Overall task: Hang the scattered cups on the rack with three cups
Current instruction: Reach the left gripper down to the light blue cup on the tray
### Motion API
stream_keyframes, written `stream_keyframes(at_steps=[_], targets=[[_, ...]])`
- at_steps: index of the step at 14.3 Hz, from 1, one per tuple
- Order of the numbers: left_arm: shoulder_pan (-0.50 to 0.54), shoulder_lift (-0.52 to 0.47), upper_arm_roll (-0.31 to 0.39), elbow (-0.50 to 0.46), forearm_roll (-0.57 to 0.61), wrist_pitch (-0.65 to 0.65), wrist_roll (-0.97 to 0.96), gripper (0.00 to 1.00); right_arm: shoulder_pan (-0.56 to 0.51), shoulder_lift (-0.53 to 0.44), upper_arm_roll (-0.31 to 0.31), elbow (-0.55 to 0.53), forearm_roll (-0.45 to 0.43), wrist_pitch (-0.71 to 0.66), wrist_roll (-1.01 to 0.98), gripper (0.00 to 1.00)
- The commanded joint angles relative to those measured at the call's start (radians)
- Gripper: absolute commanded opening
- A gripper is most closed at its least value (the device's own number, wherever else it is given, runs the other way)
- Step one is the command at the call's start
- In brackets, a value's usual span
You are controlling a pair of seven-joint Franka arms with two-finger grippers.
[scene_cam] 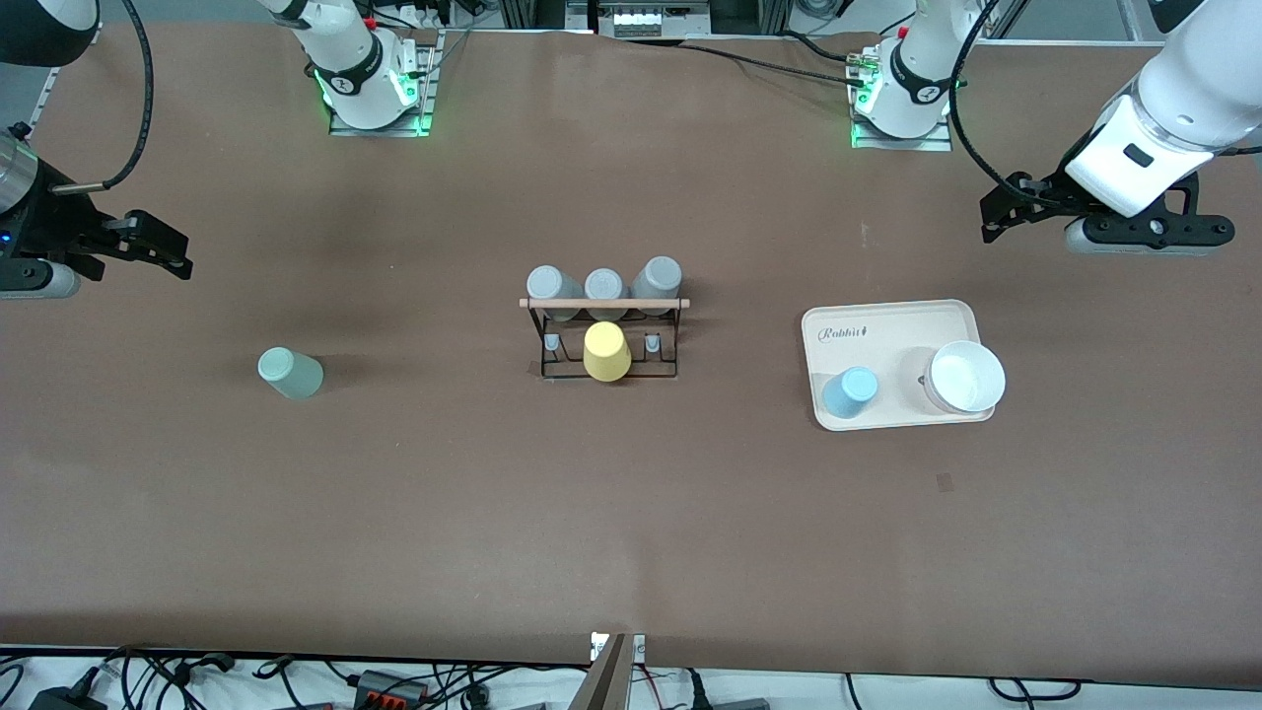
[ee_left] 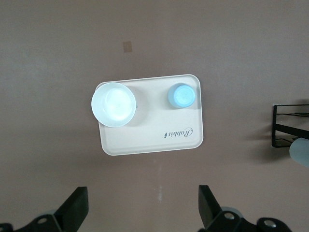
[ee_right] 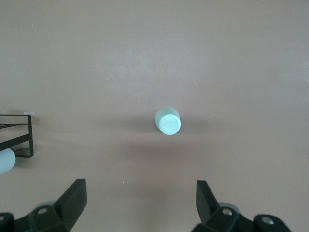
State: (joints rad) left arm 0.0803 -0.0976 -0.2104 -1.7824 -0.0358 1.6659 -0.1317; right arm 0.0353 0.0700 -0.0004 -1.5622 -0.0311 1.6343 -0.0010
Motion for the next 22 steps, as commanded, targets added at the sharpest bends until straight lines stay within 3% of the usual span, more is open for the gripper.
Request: stream_keyframes(at_steps=[1, 6, 9, 13, 20, 22], targets=[[0.001, -0.007, 0.000, 0.006, -0.022, -0.018, -0.008, 1.00, 0.005, 0.005, -0.003, 0.014, 0.002, -0.013, 0.002, 1.00], [-0.004, 0.012, 0.000, 0.012, -0.024, -0.018, -0.008, 1.00, 0.002, 0.007, -0.003, 0.019, 0.000, -0.014, -0.007, 1.00], [-0.017, 0.119, 0.000, 0.024, -0.029, -0.009, 0.007, 1.00, 0.005, 0.007, -0.003, 0.019, 0.000, -0.016, -0.002, 1.00], [-0.100, 0.375, 0.000, 0.147, -0.013, 0.122, -0.008, 1.00, 0.006, 0.007, -0.003, 0.021, 0.000, -0.016, 0.006, 1.00], [-0.119, 0.593, 0.002, 0.089, -0.003, 0.376, -0.008, 1.00, 0.006, 0.005, -0.003, 0.019, 0.000, -0.017, -0.002, 1.00], [-0.116, 0.573, 0.002, -0.042, -0.003, 0.493, -0.009, 1.00, 0.006, 0.005, -0.003, 0.019, 0.000, -0.017, -0.002, 1.00]])
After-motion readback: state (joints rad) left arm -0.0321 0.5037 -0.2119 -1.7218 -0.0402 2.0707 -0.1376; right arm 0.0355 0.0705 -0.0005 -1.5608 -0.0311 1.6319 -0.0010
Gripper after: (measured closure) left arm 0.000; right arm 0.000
